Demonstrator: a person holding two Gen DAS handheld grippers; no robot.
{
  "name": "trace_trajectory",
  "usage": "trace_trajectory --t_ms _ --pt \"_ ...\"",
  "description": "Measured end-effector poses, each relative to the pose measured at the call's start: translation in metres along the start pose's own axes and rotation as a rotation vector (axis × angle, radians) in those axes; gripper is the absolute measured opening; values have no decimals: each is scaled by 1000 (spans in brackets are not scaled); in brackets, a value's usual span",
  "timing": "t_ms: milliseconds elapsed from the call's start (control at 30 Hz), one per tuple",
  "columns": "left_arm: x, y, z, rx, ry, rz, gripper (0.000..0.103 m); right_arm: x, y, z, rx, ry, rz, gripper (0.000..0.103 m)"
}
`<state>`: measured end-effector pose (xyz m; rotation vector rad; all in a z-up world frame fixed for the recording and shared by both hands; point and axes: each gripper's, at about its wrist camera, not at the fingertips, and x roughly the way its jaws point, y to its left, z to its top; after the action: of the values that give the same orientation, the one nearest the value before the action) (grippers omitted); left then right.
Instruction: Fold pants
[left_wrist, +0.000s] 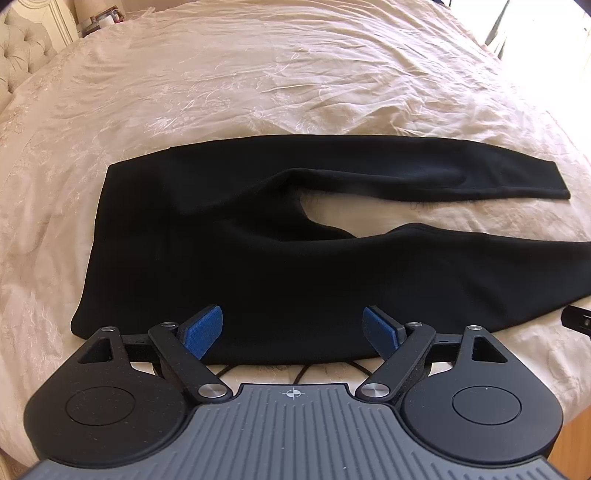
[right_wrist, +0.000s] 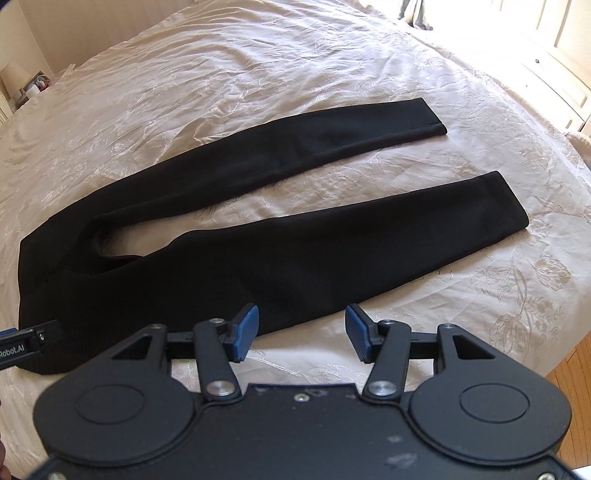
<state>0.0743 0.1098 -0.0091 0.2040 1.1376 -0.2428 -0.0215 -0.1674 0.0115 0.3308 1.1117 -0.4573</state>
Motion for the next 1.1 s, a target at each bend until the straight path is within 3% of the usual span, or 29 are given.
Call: trace_trajectory --t_ms 300,500,767,933,1100 --pt "20 1 25 -11 -5 16 82 -1 13 17 -219 -185 -18 55" --pt "44 -11 58 -22 18 45 82 42 4 78 -340 -163 26 55" --pt "84 -31 96 -100 85 97 82 144 -10 194 -573 -106 145 55" --pt "94 -42 113 -145 109 133 82 207 -2 250 -822 -51 254 55" --pt "108 -49 125 -154 131 160 82 258 11 275 -1043 21 350 55"
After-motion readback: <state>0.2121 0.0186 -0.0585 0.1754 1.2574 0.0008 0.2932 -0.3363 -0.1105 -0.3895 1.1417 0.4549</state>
